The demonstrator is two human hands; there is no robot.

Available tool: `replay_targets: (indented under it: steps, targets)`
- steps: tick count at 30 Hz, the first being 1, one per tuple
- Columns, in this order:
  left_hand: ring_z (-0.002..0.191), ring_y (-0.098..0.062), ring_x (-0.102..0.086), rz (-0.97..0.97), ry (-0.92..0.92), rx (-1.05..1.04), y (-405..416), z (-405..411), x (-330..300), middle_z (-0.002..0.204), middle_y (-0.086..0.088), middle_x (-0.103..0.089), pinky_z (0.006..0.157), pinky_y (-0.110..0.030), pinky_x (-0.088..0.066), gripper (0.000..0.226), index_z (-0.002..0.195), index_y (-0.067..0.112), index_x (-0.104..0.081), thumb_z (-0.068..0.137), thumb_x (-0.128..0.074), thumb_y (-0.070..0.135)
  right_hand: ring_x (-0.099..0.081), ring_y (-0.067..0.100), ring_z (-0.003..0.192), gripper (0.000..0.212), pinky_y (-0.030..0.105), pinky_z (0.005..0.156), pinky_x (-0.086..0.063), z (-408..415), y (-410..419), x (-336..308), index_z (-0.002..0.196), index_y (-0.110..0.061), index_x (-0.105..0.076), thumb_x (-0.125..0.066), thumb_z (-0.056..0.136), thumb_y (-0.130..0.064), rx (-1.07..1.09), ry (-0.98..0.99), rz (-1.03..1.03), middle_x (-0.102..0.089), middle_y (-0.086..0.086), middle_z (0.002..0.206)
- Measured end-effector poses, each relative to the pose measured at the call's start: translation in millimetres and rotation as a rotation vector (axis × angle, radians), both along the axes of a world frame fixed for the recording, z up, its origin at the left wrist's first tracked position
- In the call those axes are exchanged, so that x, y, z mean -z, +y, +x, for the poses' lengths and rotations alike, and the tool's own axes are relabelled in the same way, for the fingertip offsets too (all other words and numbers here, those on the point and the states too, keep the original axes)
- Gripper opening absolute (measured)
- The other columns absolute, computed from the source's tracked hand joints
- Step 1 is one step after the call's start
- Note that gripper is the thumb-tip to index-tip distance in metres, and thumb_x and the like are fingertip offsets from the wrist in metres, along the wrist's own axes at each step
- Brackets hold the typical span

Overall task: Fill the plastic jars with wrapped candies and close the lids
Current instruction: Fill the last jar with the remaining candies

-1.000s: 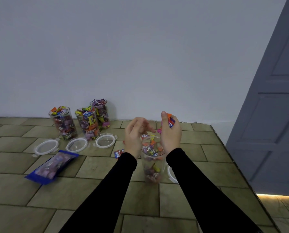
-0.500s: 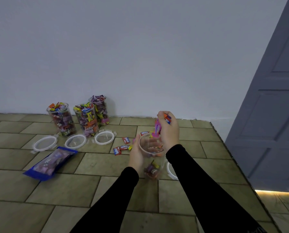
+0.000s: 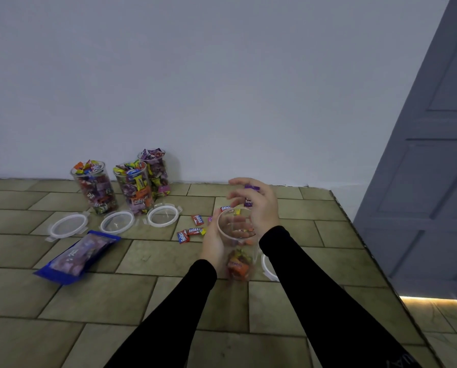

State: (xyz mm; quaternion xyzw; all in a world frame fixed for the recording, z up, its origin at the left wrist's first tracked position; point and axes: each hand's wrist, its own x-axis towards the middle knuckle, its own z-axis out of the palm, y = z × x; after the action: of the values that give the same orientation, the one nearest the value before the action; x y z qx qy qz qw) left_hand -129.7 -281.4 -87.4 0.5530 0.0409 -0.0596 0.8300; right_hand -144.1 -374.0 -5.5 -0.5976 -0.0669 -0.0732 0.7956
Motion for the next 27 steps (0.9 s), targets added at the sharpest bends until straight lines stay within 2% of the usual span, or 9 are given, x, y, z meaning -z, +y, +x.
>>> replay_targets:
  steps: [3,6,11,16,18,19,21,24,27]
  targets:
    - [0.053,-0.022,-0.066,-0.01,0.006,0.014,-0.3,1.0,0.9,0.068,-0.012,-0.071,0.044,-0.021,-0.049,0.063,0.091,0.001,-0.065,0.102,-0.024,0.047,-0.064,0.025,0.08,0.025,0.016,0.055,-0.05,2.3,-0.5,2.5,0.095,-0.007,-0.074,-0.056,0.085,-0.021,-0.021,-0.056,-0.052,-0.074,0.01,0.088]
    - [0.057,-0.023,-0.067,0.003,0.017,0.027,1.8,4.5,4.7,0.072,-0.013,-0.071,0.047,-0.022,-0.05,0.064,0.093,0.001,-0.066,0.101,-0.025,0.049,-0.067,0.029,0.089,0.037,0.012,0.051,-0.047,3.0,-0.2,2.2,0.093,-0.007,-0.074,-0.05,0.083,-0.034,-0.004,-0.045,-0.08,-0.074,0.007,0.094]
    - [0.064,-0.021,-0.068,0.054,0.01,0.096,7.3,8.8,12.7,0.082,-0.012,-0.072,0.051,-0.021,-0.049,0.063,0.101,-0.001,-0.062,0.102,-0.021,0.047,-0.064,0.016,0.062,0.041,0.009,0.051,-0.041,14.9,-6.0,-2.8,0.084,-0.008,-0.071,-0.046,0.082,-0.04,0.07,-0.045,-0.12,-0.073,0.007,0.084]
    - [0.085,-0.024,-0.066,0.136,-0.025,0.14,22.6,18.4,10.8,0.101,-0.011,-0.073,0.08,-0.037,-0.05,0.049,0.104,0.005,-0.07,0.097,-0.042,0.045,-0.057,0.001,0.049,0.033,0.009,0.044,-0.037,37.7,-28.8,3.3,0.084,0.001,-0.067,-0.043,0.099,-0.016,0.167,0.008,-0.107,-0.066,0.008,0.077]
    - [0.079,-0.014,-0.068,0.3,-0.078,0.028,27.4,25.3,14.9,0.084,0.004,-0.075,0.071,-0.027,-0.054,0.026,0.093,0.015,-0.07,0.1,-0.047,0.026,-0.058,0.004,0.057,0.028,0.011,0.048,-0.039,49.7,-37.6,20.7,0.084,-0.001,-0.066,-0.045,0.098,-0.013,0.229,0.069,-0.177,-0.064,0.003,0.075]
    - [0.078,-0.015,-0.067,0.383,-0.113,-0.017,29.1,29.0,15.5,0.081,0.003,-0.074,0.066,-0.026,-0.054,0.02,0.087,0.019,-0.068,0.098,-0.052,0.018,-0.058,0.009,0.066,0.025,0.014,0.054,-0.042,56.6,-41.9,32.3,0.085,-0.005,-0.066,-0.046,0.097,-0.014,0.26,0.102,-0.242,-0.064,0.001,0.077]
    - [0.091,-0.024,-0.064,0.58,-0.225,-0.019,32.9,43.3,22.3,0.095,-0.007,-0.07,0.069,-0.029,-0.052,0.006,0.088,0.022,-0.067,0.09,-0.062,0.025,-0.057,0.017,0.083,0.02,0.021,0.064,-0.043,70.7,-50.3,57.9,0.094,-0.009,-0.067,-0.049,0.096,-0.018,0.301,0.186,-0.441,-0.065,0.0,0.088]
    - [0.118,-0.022,-0.048,1.243,-0.385,0.078,39.5,65.8,33.4,0.124,-0.003,-0.056,0.088,-0.025,-0.033,0.047,0.116,0.028,-0.061,0.081,-0.05,0.059,-0.054,0.025,0.112,0.023,0.031,0.086,-0.044,87.4,-60.4,90.6,0.113,-0.013,-0.062,-0.05,0.096,-0.024,0.253,0.201,-0.897,-0.06,0.009,0.116]
    - [0.137,-0.027,-0.025,1.499,-0.376,0.194,31.5,76.3,36.3,0.149,-0.006,-0.03,0.107,-0.044,-0.025,0.071,0.144,0.035,-0.037,0.082,-0.044,0.069,-0.026,0.028,0.138,0.049,0.045,0.11,-0.027,95.9,-64.2,116.1,0.139,-0.025,-0.04,-0.05,0.095,-0.042,0.105,0.187,-1.416,-0.032,0.011,0.145]
